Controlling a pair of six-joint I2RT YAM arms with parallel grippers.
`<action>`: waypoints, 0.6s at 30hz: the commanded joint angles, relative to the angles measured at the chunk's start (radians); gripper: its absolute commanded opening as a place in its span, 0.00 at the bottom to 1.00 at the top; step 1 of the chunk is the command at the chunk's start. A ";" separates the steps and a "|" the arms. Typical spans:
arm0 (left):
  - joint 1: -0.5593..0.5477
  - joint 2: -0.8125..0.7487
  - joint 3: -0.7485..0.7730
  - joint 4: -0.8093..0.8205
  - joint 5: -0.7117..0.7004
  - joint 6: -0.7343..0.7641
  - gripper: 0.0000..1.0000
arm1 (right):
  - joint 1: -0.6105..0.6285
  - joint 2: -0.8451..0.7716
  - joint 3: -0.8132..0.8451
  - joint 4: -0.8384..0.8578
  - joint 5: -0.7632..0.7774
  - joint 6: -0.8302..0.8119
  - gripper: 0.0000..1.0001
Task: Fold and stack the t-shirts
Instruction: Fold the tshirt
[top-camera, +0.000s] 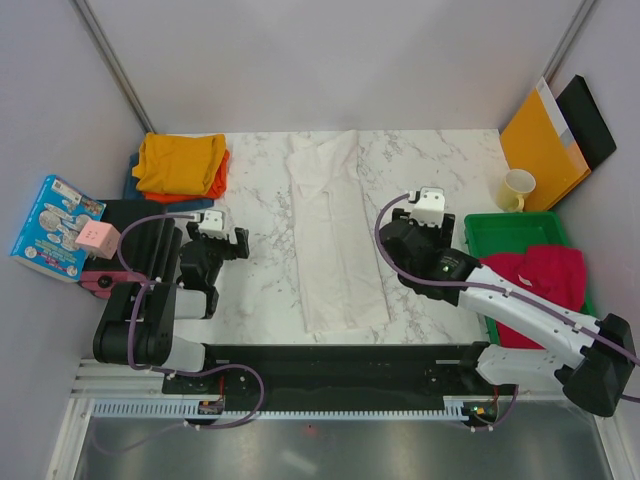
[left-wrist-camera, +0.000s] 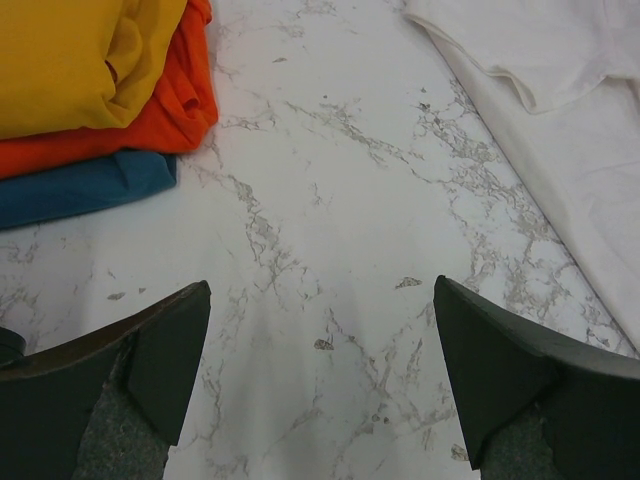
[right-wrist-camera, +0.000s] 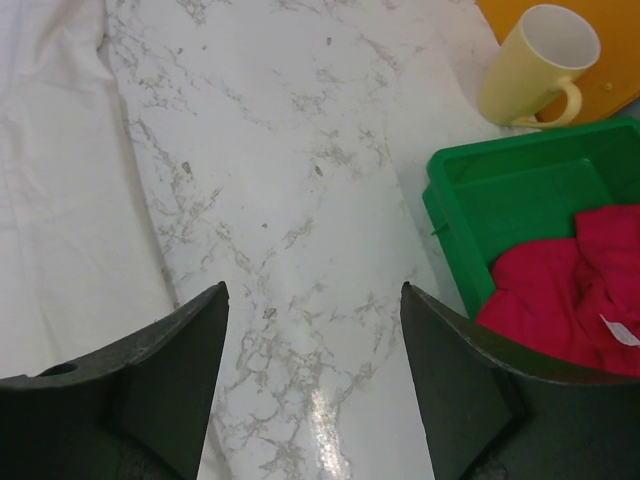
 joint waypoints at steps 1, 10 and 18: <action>0.002 0.004 0.014 0.041 -0.025 -0.024 1.00 | -0.004 0.028 0.039 0.083 -0.132 0.007 0.77; 0.002 0.006 0.016 0.039 -0.025 -0.024 1.00 | -0.005 -0.018 -0.017 0.026 -0.154 -0.080 0.78; -0.222 -0.192 0.194 -0.525 -0.522 -0.054 1.00 | -0.037 -0.038 -0.036 -0.003 -0.194 -0.084 0.79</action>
